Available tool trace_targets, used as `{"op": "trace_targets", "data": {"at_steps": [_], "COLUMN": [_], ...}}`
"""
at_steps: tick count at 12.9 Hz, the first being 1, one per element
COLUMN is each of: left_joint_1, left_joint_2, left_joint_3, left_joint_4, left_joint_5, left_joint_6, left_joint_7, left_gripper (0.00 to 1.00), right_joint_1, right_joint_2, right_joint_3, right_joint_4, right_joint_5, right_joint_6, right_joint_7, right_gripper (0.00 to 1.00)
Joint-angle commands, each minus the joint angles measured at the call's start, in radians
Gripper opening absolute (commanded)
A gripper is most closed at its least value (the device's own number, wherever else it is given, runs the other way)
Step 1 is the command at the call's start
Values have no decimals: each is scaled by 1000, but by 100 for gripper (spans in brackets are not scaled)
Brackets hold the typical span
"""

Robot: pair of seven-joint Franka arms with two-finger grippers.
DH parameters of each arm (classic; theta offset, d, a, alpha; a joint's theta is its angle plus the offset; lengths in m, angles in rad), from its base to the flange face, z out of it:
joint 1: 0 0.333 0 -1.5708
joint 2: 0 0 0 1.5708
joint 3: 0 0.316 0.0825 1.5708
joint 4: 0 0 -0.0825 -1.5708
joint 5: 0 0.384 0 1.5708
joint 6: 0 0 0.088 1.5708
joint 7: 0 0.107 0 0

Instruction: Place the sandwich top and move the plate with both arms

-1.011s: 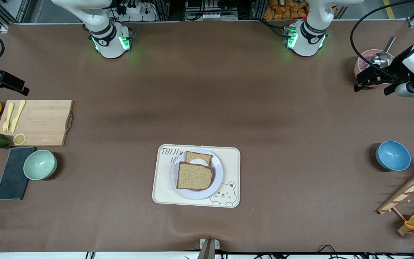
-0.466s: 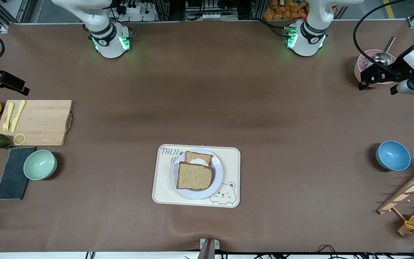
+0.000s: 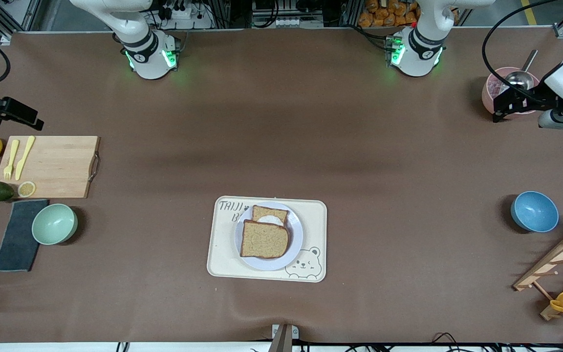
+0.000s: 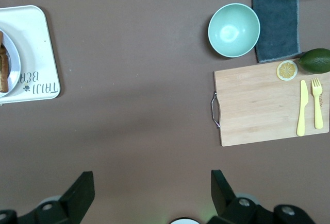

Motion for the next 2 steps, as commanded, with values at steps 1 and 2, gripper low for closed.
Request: {"op": "trace_targets", "data": {"at_steps": [1, 2], "left_joint_1": [-3, -3], "left_joint_2": [9, 9], "left_joint_3": [-4, -4], "left_joint_4": [26, 26], "left_joint_5": [28, 27], "left_joint_6": [-25, -25], "left_joint_7": [-2, -3], "left_gripper": [100, 100], "right_joint_1": [-5, -6], "right_joint_2": [11, 11], "right_joint_3": [0, 0], "right_joint_4": [11, 11], "right_joint_5": [20, 20], "right_joint_6": [-5, -8], "right_joint_7": [-2, -2], "right_gripper": [100, 100]}}
